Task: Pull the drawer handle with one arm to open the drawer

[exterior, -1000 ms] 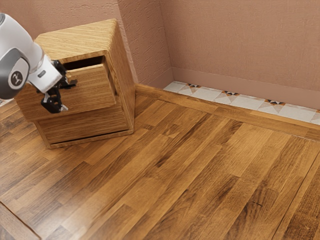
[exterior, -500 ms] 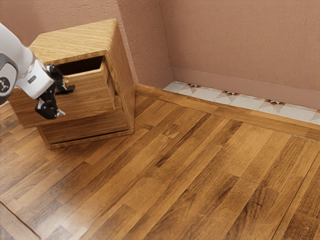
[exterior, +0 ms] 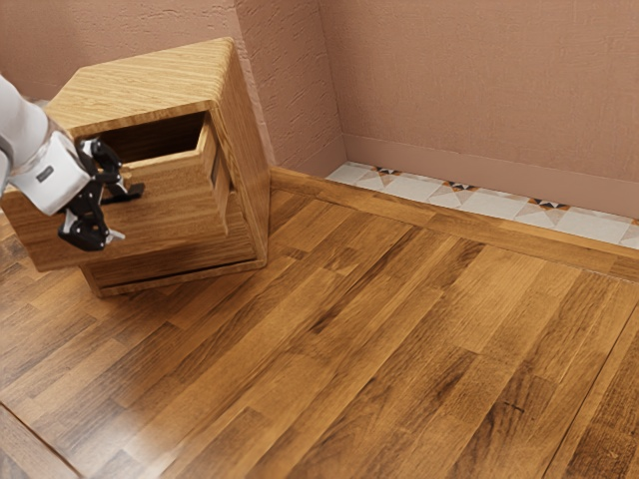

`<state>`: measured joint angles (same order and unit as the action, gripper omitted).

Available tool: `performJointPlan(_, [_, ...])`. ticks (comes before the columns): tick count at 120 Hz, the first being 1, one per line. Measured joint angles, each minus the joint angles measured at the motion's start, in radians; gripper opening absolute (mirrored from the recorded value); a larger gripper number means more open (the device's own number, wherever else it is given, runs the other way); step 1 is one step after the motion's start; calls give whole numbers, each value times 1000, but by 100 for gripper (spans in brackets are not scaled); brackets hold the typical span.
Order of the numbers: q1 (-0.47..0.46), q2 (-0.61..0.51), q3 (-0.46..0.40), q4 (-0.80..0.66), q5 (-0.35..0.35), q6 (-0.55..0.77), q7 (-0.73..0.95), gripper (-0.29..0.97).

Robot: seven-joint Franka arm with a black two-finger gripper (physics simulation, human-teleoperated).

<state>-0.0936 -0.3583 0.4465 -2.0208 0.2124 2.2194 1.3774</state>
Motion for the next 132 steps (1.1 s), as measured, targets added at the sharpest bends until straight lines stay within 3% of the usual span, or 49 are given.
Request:
performJointPlan(23, [-6, -33, 0, -27, 6, 0, -6, 44])
performJointPlan(32, [-9, -45, 0, -35, 10, 2, -8, 36])
performJointPlan(79, [-15, -81, -1, -46, 17, 1, -18, 36])
performJointPlan(104, [-17, -122, -30, 4, 17, -14, -22, 56])
performJointPlan(110, [-18, -120, -55, 87, -2, -66, -25, 59])
performJointPlan(118, [-34, -67, -60, 277, -84, -236, -61, 62])
performJointPlan(132, [-140, 31, -64, 467, -126, -518, -263, 65])
